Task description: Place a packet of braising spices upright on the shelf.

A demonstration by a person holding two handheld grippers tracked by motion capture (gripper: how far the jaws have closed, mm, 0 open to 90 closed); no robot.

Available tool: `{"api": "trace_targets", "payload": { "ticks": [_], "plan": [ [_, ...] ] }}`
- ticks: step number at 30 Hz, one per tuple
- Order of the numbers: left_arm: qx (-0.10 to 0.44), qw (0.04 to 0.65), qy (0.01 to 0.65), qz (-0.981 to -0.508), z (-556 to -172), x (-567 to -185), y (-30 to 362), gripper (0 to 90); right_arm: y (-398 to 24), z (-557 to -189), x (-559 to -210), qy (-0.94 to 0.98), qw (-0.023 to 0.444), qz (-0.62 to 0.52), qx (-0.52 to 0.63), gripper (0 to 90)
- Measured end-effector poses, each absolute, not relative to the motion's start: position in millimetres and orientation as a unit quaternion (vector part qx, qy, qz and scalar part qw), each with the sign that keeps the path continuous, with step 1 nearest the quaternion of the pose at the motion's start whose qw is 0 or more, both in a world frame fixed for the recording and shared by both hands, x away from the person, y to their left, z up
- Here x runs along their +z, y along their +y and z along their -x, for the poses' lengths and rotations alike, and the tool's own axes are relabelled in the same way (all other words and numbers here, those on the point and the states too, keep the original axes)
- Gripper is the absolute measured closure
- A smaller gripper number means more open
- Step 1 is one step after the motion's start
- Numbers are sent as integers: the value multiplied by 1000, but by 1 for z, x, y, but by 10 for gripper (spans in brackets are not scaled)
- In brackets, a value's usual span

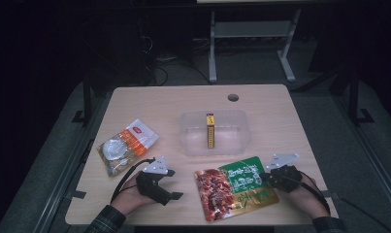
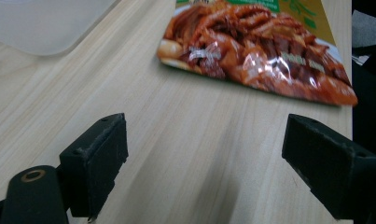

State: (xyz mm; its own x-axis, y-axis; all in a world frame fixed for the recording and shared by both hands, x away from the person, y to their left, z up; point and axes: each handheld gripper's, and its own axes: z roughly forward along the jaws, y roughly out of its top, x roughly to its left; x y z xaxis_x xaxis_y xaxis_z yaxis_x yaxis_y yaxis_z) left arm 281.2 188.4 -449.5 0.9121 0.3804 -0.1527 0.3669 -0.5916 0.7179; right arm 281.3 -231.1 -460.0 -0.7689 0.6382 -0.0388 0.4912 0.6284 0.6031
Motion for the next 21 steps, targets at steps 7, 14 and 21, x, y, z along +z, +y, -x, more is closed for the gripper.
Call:
{"api": "trace_targets", "payload": {
  "ticks": [7, 14, 21],
  "plan": [
    [15, 399, 214, -891, -278, -449, 192, 134, -201, -282, -459, 906, 110, -278, 300, 900],
    [8, 400, 214, -891, -275, -448, 188, 132, -174, -281, -460, 915, 97, -243, 308, 900],
    [10, 397, 212, -893, -273, -449, 175, 131, -166, -281, -459, 914, 92, -230, 320, 898]
  ]
}}
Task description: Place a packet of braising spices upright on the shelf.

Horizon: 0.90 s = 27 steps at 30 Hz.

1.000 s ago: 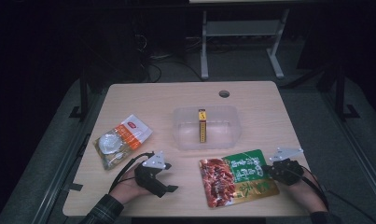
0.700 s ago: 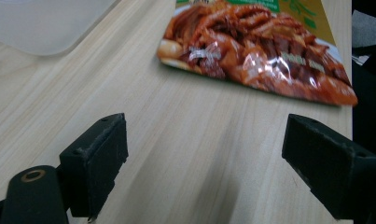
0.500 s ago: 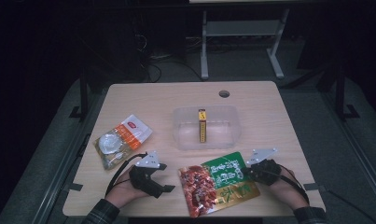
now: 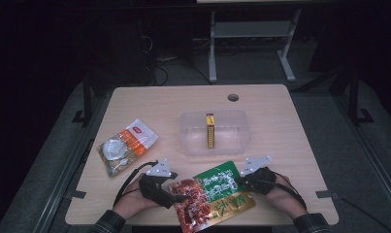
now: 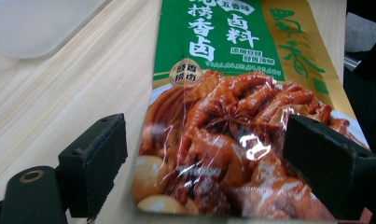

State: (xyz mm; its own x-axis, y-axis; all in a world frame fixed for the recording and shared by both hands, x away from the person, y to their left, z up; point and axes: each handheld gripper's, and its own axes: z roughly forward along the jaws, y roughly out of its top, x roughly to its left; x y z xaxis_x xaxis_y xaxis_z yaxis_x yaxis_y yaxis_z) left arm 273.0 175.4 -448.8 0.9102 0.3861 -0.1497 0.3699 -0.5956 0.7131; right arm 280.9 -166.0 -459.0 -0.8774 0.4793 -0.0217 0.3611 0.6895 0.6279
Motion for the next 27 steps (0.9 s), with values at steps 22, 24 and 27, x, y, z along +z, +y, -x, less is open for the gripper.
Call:
{"api": "trace_targets", "payload": {
  "ticks": [22, 24, 27],
  "plan": [
    [24, 369, 209, -905, -283, -463, 124, 135, -213, -264, -448, 854, 116, -329, 386, 296],
    [27, 368, 208, -906, -283, -466, 121, 135, -215, -262, -448, 853, 117, -330, 388, 294],
    [25, 368, 214, -904, -283, -468, 119, 132, -218, -262, -448, 851, 119, -333, 389, 293]
  ]
}}
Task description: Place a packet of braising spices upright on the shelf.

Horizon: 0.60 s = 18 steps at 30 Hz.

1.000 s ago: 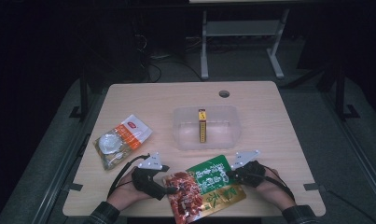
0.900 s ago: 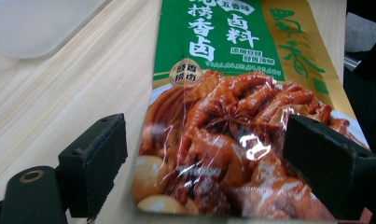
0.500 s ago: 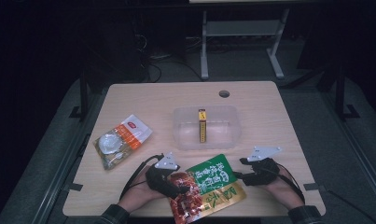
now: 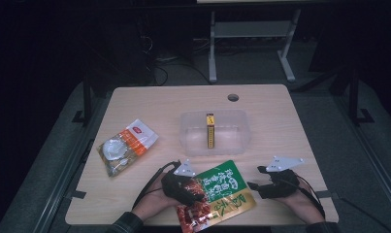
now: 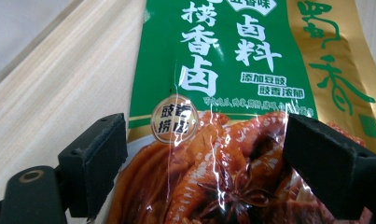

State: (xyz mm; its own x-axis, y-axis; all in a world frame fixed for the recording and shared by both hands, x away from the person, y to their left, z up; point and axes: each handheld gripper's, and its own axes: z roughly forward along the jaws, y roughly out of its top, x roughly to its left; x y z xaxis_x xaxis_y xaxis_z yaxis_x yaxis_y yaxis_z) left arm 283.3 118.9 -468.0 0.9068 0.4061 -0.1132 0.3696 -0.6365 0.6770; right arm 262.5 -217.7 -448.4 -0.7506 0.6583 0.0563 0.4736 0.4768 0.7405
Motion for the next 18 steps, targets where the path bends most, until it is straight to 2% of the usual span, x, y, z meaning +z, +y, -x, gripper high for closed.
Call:
{"api": "trace_targets", "payload": {
  "ticks": [8, 12, 15, 18],
  "plan": [
    [32, 369, 208, -905, -283, -469, 119, 156, -219, -264, -449, 850, 122, -334, 389, 288],
    [36, 369, 204, -906, -284, -466, 124, 342, -220, -264, -449, 850, 121, -335, 388, 288],
    [40, 362, 198, -910, -283, -465, 122, 429, -219, -264, -449, 850, 121, -334, 389, 289],
    [48, 356, 187, -914, -278, -464, 118, 557, -219, -265, -449, 850, 120, -334, 390, 290]
  ]
}}
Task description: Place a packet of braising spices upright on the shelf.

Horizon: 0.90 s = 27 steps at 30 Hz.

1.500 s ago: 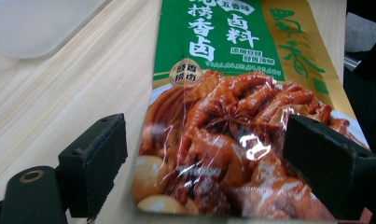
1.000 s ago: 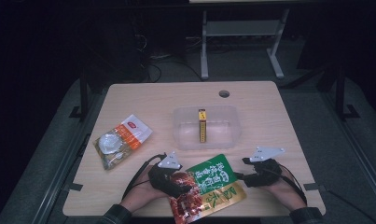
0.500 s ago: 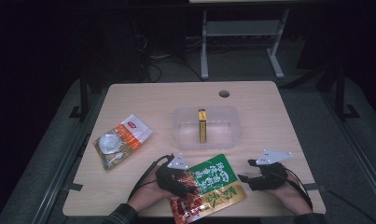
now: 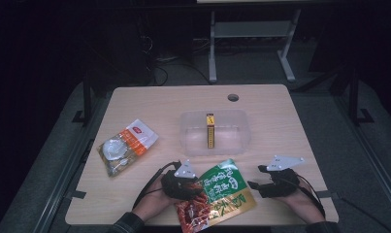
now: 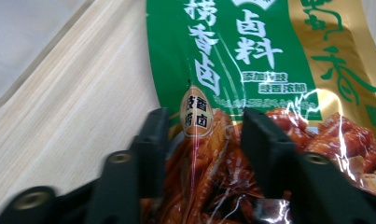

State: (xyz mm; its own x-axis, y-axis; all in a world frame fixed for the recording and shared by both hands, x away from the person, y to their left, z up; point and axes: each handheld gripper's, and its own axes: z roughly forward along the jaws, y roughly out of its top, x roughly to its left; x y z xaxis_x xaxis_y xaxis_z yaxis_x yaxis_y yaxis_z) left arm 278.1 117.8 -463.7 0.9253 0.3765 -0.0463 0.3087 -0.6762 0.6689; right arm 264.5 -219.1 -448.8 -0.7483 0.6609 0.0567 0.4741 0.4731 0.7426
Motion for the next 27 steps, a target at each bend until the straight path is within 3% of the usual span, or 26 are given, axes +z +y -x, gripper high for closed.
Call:
{"api": "trace_targets", "payload": {
  "ticks": [11, 27],
  "plan": [
    [47, 340, 187, -920, -275, -460, 112, 818, -220, -264, -447, 848, 120, -334, 393, 290],
    [29, 359, 208, -910, -280, -452, 123, 889, -223, -267, -446, 842, 120, -340, 402, 275]
  ]
}}
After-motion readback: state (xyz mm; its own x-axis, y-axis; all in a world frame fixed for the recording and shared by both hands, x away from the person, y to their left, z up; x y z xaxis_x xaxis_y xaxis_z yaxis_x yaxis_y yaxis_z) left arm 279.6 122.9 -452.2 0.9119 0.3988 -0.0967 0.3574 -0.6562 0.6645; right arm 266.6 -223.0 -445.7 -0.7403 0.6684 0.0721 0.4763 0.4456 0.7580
